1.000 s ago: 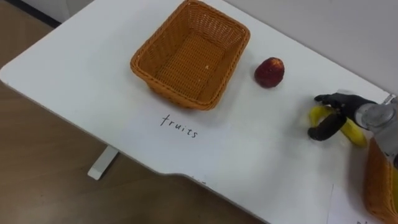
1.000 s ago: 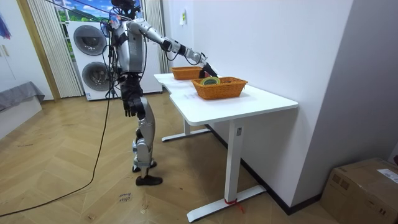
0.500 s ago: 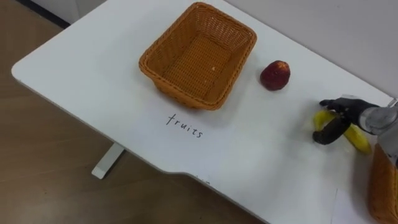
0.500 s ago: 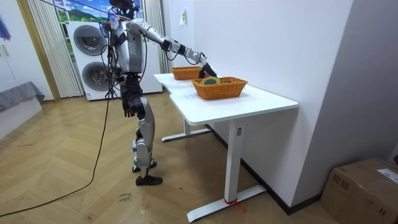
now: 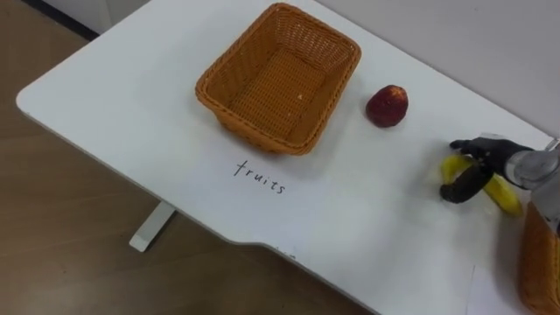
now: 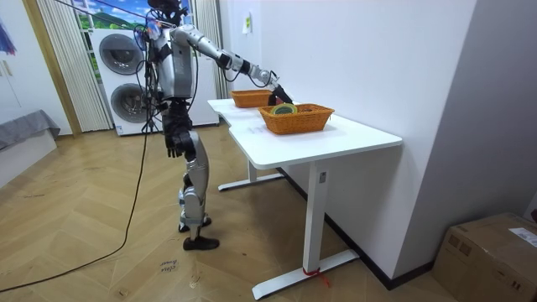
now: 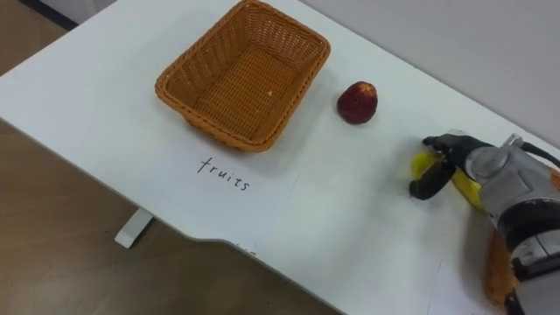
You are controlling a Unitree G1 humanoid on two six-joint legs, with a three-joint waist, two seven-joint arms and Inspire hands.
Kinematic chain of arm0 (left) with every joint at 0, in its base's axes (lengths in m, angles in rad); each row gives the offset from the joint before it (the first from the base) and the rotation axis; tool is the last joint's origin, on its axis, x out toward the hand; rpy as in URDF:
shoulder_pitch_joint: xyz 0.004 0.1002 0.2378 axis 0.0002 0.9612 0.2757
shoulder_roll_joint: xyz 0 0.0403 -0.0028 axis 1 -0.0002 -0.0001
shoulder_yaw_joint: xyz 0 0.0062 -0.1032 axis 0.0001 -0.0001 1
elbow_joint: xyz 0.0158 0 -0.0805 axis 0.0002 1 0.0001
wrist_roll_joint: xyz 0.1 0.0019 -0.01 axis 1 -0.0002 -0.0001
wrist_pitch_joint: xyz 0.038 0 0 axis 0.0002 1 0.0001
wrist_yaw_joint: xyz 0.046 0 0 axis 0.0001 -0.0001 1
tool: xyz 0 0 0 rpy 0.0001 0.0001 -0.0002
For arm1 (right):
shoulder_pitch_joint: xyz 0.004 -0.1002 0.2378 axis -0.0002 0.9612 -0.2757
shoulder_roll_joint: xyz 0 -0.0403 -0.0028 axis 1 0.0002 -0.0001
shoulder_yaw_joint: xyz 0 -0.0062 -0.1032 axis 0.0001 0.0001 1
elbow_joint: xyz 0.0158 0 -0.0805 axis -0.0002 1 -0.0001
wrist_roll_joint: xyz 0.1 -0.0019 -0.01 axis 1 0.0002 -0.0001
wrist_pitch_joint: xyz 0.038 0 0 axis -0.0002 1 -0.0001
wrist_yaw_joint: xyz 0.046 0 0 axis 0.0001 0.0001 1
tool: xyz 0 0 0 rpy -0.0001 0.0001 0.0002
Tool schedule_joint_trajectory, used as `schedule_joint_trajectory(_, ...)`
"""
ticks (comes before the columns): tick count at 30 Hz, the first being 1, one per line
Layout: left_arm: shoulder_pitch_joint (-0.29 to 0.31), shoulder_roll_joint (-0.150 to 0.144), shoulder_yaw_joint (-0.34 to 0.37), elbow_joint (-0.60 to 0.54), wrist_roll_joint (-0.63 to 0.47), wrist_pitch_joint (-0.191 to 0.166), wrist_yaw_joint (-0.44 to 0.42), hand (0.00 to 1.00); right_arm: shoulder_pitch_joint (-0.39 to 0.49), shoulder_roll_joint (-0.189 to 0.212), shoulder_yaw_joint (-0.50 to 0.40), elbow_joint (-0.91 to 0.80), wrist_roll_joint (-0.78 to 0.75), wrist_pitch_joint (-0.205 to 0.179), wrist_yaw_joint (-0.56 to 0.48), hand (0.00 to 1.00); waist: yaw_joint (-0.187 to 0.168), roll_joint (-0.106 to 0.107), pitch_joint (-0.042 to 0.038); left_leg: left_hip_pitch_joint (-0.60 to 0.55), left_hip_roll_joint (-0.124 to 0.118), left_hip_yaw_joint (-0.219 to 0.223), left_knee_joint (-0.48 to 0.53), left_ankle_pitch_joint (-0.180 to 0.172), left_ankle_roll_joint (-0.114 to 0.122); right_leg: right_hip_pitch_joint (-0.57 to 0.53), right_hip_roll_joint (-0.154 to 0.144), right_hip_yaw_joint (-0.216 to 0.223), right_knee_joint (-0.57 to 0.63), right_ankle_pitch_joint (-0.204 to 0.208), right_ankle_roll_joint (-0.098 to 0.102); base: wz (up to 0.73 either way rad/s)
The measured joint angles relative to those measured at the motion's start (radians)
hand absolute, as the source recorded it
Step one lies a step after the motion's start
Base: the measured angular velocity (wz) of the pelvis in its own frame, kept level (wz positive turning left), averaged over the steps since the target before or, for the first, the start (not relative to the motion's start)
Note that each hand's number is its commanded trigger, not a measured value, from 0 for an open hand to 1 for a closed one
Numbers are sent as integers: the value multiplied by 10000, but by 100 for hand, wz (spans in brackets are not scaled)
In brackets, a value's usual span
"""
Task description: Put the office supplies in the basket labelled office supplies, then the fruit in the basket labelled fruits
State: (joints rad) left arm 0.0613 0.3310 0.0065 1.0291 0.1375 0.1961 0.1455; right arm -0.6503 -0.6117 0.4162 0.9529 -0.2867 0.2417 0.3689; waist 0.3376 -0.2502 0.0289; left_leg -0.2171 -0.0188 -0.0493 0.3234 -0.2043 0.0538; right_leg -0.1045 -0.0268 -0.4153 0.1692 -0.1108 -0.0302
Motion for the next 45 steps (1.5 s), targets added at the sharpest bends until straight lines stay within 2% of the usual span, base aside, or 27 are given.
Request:
schedule_joint_trajectory(4, 2, 15, 8, 8, 6, -50, -19, 0, 26, 0, 7, -298, -156, -6, 7, 0, -17, 27, -24, 6, 24, 60, -4, 0, 0, -12, 9, 4, 0, 16, -17, -4)
schedule_joint_trajectory(11, -10, 111, 6, 79, -59, -153, 20, 0, 18, -1, 347, -481, -346, -5, -67, 0, -33, -59, -76, 23, 47, 91, -34, 8, -13, -27, -3, 25, 12, 21, -26, 0)
schedule_joint_trajectory(20, -208, 110, 26, 584, -166, -395, 25, 0, 97, -7, 747, -1128, -782, -23, -76, 0, -55, -267, 22, 25, 55, 144, -41, 2, -10, -42, 16, 104, -5, 26, -31, -1)
schedule_joint_trajectory(23, -242, 111, -2, 733, -163, -525, 51, 0, 137, -35, 746, -1451, -797, -37, -98, 0, -66, -308, 20, -39, 59, 175, -46, 5, -12, -127, 33, 199, 0, 44, -43, -6)
schedule_joint_trajectory(28, -314, 113, -2, 899, -164, -571, 54, 0, 163, -135, 746, -1742, -795, -347, -100, 0, -116, -309, 18, -22, 59, 220, -121, 7, -9, -168, 40, 312, -10, 52, -37, -3)
schedule_joint_trajectory(33, -290, 118, -3, 900, -194, -655, 198, 0, 231, -208, 746, -2279, -849, -450, -114, 0, -200, -306, 19, -10, 66, 217, -182, 7, -8, -179, 20, 342, -21, 51, -37, 0)
schedule_joint_trajectory(36, -290, 118, -3, 903, -202, -723, 215, 0, 230, -208, 747, -2454, -1048, -454, -114, 0, -240, -305, 19, -11, 66, 216, -186, 7, -8, -198, 24, 525, -21, 52, -35, 0)
schedule_joint_trajectory(45, -183, 114, -5, 905, -271, -728, 381, 0, 232, -215, 746, -2595, -1598, -478, -115, 0, -318, -261, 18, 22, 68, 251, -155, 8, -9, -167, 38, 571, -18, 53, -34, 0)
